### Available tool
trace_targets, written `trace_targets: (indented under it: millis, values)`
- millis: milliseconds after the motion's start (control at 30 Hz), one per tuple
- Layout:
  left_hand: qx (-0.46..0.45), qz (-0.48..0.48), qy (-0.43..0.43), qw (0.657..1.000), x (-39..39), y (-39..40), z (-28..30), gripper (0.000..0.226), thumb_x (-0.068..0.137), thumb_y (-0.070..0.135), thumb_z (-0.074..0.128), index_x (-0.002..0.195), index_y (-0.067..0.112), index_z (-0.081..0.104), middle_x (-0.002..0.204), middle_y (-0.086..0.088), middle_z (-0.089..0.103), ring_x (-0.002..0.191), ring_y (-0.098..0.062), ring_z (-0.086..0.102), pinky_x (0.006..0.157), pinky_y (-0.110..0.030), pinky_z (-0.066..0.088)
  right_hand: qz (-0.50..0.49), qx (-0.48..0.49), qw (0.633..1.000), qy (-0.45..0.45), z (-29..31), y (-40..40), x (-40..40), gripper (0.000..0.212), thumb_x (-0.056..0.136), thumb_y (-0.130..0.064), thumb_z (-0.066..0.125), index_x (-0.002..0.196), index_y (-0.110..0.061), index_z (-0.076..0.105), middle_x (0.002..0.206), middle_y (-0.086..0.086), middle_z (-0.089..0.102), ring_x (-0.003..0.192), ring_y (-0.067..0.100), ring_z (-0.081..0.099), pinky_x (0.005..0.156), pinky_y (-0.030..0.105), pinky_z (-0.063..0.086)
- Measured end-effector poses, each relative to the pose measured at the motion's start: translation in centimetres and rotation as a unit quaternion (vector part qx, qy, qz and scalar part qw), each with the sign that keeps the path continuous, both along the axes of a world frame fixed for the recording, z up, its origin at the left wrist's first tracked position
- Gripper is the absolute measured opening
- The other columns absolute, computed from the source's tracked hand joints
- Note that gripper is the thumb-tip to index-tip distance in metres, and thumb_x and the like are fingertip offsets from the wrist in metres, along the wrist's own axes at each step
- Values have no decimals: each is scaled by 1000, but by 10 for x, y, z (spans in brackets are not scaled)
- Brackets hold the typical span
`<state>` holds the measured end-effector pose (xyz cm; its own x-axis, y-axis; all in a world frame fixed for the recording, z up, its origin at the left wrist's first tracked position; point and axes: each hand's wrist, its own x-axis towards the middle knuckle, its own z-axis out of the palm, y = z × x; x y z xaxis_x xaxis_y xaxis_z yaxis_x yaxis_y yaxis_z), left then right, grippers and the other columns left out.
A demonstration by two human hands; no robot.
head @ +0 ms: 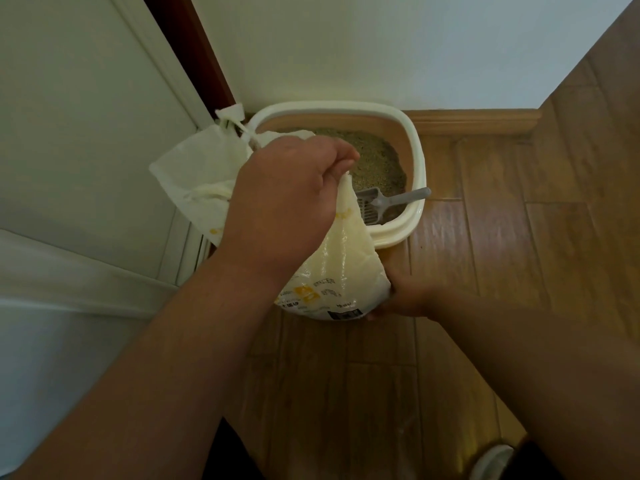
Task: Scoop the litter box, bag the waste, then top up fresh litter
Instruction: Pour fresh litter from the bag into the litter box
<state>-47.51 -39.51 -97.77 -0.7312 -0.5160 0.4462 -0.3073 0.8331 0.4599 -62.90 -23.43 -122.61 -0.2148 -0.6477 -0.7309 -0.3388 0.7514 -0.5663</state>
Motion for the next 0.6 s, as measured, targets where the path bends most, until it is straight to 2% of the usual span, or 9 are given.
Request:
trace_targets:
  millis: [67, 133, 200, 300, 367, 400, 433, 500, 600]
  values:
    - [-7, 5, 7, 1000, 0, -1, 2, 22, 101, 25, 64, 113, 18, 80, 102, 3, 80, 96, -18, 72, 86, -36, 56, 4, -12, 1000, -6, -36, 5, -11, 129, 33, -69, 96, 144, -46, 34, 132, -17, 59, 124, 14, 57, 102, 44, 53]
    - [-12, 9, 16, 1000, -1, -2, 4, 21, 101, 24, 63, 113, 18, 80, 102, 3, 80, 97, -18, 72, 87, -37, 55, 20, -34, 999, -10, -52, 7, -16, 125, 33, -73, 94, 141, -46, 36, 129, -18, 60, 120, 12, 60, 98, 43, 56]
    - [-21, 12, 26, 999, -4, -3, 6, 21, 101, 23, 64, 112, 17, 80, 102, 3, 80, 97, -19, 72, 88, -37, 55, 9, -65, 998, -3, -20, 5, -8, 118, 39, -66, 96, 139, -43, 39, 127, -17, 61, 120, 12, 61, 96, 41, 57]
    - [-34, 21, 48, 998, -11, -6, 9, 19, 100, 23, 65, 111, 17, 80, 100, 3, 80, 95, -18, 72, 88, -30, 50, -8, -82, 996, 25, 45, 2, 8, 96, 60, -37, 95, 140, -32, 44, 125, -10, 64, 115, 10, 62, 97, 38, 56]
    - [-34, 29, 59, 997, -18, -9, 12, 21, 100, 25, 64, 111, 16, 80, 99, 2, 80, 94, -19, 71, 89, -28, 47, -8, -76, 996, 41, 74, 1, 10, 72, 75, -25, 88, 137, -26, 52, 122, -6, 65, 108, 7, 60, 92, 26, 54]
    - [-31, 29, 66, 997, -23, -11, 14, 22, 101, 26, 63, 111, 16, 79, 99, 1, 79, 94, -19, 71, 89, -28, 47, -1, -77, 996, 54, 87, 1, 8, 60, 81, -22, 83, 134, -23, 56, 120, -4, 66, 105, 8, 60, 87, 18, 50]
    - [-29, 25, 75, 996, -27, -11, 16, 22, 101, 25, 62, 111, 15, 79, 99, 1, 79, 94, -19, 70, 89, -27, 47, 5, -79, 995, 68, 98, 1, 5, 49, 86, -20, 79, 131, -20, 59, 118, -2, 66, 104, 10, 60, 83, 16, 48]
    - [-27, 16, 89, 996, -38, -12, 20, 22, 102, 24, 62, 112, 13, 79, 100, 0, 79, 95, -19, 70, 89, -23, 46, 2, -71, 994, 86, 120, 0, -3, 35, 91, -20, 73, 124, -15, 61, 112, 0, 66, 103, 16, 62, 82, 22, 49]
    - [-19, 5, 113, 993, -52, -13, 27, 22, 102, 22, 62, 113, 11, 78, 102, -1, 79, 97, -19, 70, 91, -13, 41, 1, -41, 991, 130, 148, -1, -16, 26, 92, -27, 69, 113, -12, 64, 103, 5, 68, 88, 18, 66, 66, 23, 55]
